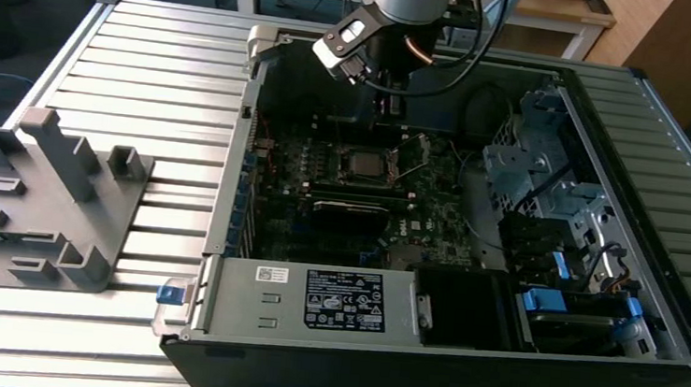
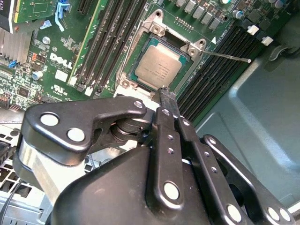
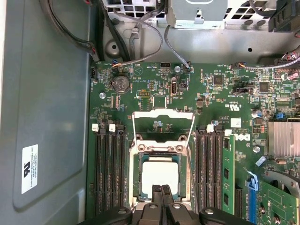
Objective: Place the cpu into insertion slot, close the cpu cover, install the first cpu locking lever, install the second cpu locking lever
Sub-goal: 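Close the cpu cover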
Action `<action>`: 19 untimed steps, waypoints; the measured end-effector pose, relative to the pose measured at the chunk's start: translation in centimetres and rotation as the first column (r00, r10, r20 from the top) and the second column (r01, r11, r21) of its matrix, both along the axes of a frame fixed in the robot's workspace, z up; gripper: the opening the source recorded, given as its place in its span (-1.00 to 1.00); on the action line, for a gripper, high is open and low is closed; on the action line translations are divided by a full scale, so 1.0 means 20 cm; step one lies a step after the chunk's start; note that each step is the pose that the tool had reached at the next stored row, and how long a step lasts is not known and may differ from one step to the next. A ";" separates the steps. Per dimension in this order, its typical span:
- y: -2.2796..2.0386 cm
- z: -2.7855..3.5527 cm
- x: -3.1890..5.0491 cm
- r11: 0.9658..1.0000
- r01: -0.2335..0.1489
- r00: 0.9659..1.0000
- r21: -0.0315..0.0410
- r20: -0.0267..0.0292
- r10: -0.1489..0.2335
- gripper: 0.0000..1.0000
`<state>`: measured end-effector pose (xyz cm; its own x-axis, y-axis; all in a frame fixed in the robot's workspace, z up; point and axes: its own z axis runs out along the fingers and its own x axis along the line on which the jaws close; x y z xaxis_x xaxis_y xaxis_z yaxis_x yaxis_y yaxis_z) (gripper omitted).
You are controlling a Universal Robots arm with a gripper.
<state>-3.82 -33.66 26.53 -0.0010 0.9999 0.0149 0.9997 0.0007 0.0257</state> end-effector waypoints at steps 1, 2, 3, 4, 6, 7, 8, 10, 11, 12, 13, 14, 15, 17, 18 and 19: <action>0.000 0.000 0.002 1.000 0.000 1.000 0.000 0.000 0.000 -0.79; 0.000 0.000 0.004 1.000 0.000 1.000 0.000 0.000 0.000 -0.79; 0.000 0.000 0.008 1.000 0.000 1.000 0.000 0.000 0.000 -0.79; 0.000 0.000 0.011 1.000 0.000 1.000 0.000 0.000 0.000 -0.79; 0.000 0.000 0.018 1.000 0.000 1.000 0.000 0.000 0.000 -0.79; 0.000 0.000 0.019 1.000 0.000 1.000 0.000 0.000 0.000 -0.79; 0.000 0.000 0.019 1.000 0.000 1.000 0.000 0.000 0.000 -0.79; 0.000 0.000 0.019 1.000 0.000 1.000 0.000 0.000 0.000 -0.79; 0.000 0.000 0.020 1.000 0.000 1.000 0.000 0.000 0.000 -0.79; 0.000 0.000 0.020 1.000 0.000 1.000 0.000 0.000 0.000 -0.79; 0.000 0.000 0.020 1.000 0.000 1.000 0.000 0.000 0.000 -0.79; 0.000 0.000 0.020 1.000 0.000 1.000 0.000 0.000 0.000 -0.79; 0.000 0.000 0.020 1.000 0.000 1.000 0.000 0.000 0.000 -0.79; 0.000 0.000 0.025 1.000 0.000 1.000 0.000 0.000 0.000 -0.79; 0.000 0.000 0.028 1.000 0.000 1.000 0.000 0.000 0.000 -0.79; 0.000 -0.001 0.033 1.000 0.000 1.000 0.000 0.000 0.000 -0.79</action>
